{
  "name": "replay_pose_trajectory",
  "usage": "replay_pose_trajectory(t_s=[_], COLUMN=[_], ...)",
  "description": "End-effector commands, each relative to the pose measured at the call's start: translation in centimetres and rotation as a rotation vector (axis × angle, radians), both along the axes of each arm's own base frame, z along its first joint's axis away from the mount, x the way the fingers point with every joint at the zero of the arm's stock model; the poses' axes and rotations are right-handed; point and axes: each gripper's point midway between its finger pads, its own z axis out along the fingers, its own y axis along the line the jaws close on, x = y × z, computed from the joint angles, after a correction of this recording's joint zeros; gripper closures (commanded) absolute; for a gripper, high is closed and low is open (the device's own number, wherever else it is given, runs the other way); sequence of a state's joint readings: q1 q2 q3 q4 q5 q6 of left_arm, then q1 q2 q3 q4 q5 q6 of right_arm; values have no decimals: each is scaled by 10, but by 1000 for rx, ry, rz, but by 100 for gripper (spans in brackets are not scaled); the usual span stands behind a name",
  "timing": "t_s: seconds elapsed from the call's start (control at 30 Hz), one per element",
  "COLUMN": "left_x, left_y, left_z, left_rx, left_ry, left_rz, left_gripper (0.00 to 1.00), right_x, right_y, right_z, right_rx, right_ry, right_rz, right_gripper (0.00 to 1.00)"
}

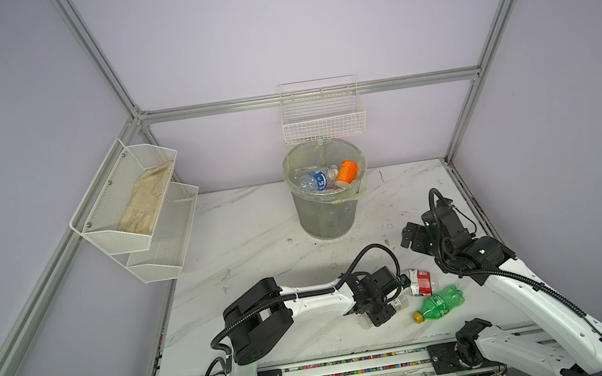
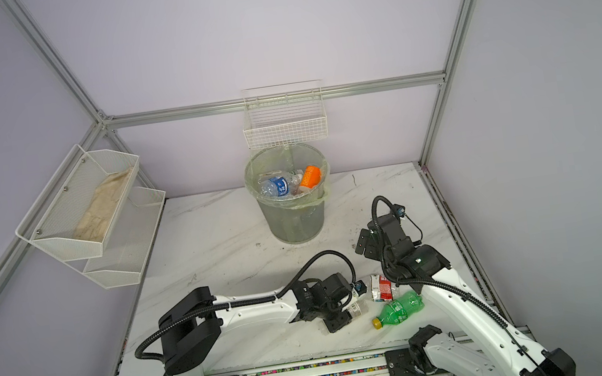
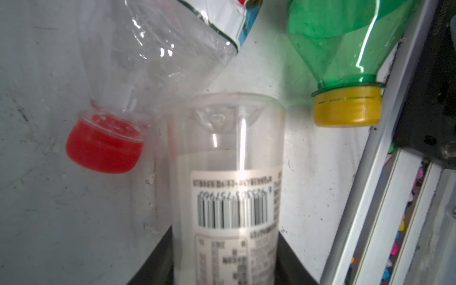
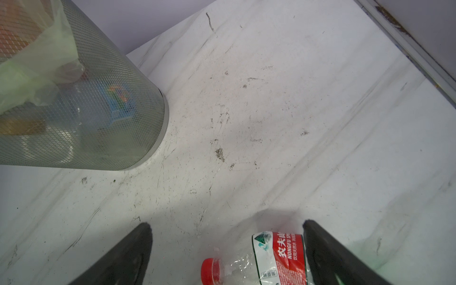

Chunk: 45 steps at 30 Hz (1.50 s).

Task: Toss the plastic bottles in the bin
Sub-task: 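Close the left gripper on the white-cap barcode bottle, then lift the barcode bottle with the left gripper and carry it over the bin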

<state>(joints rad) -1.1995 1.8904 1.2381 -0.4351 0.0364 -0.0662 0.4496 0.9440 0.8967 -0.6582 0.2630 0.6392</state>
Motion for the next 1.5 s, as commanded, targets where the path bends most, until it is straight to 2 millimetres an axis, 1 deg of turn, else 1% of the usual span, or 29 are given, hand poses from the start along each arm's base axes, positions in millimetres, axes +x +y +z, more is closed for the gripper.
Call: replay_pose_trajectory(t_s=[0.0,0.1,0.2,0.4,0.53,0.63,0.73,0.93,0.97,1.03,1.2,1.3,1.4,1.47], left_x=[9,10,12,17,22,29,39,52,54,59,75,84,87,86], left_y=[-9,-5,-1,9,16,24,34,49,56,65,96,119,141,155], left_z=[31,38,51,86,104,118,137,188,206,226,285,315,344,363], left_rx=[-38,-37,-52,-107,-156,-185,-217,-318,-358,-404,-573,-634,-674,-715], left_ry=[-56,-69,-90,-154,-198,-239,-295,-385,-405,-440,-518,-575,-638,-676], left_rz=[-2,5,18,51,90,145,210,282,301,334,435,515,571,597], left_gripper=[58,59,60,62,63,64,65,67,67,68,70,70,71,71], right_x=[3,3,4,4,5,4,2,0,0,0,-1,-1,-2,-2], right_y=[0,0,-1,-2,-2,-2,-3,-1,0,1,4,4,4,5], right_z=[-3,-2,-1,0,1,1,0,-1,-1,-1,-1,-1,0,0], right_rx=[-2,-5,-5,-6,-3,4,6,23,24,32,46,48,54,57], right_ry=[-2,-3,-6,-8,-12,-13,-12,-13,-12,-12,-14,-15,-19,-20], right_rz=[6,7,5,1,0,1,-1,6,9,15,26,28,30,33], right_gripper=[3,3,3,3,3,3,3,3,3,3,3,3,3,3])
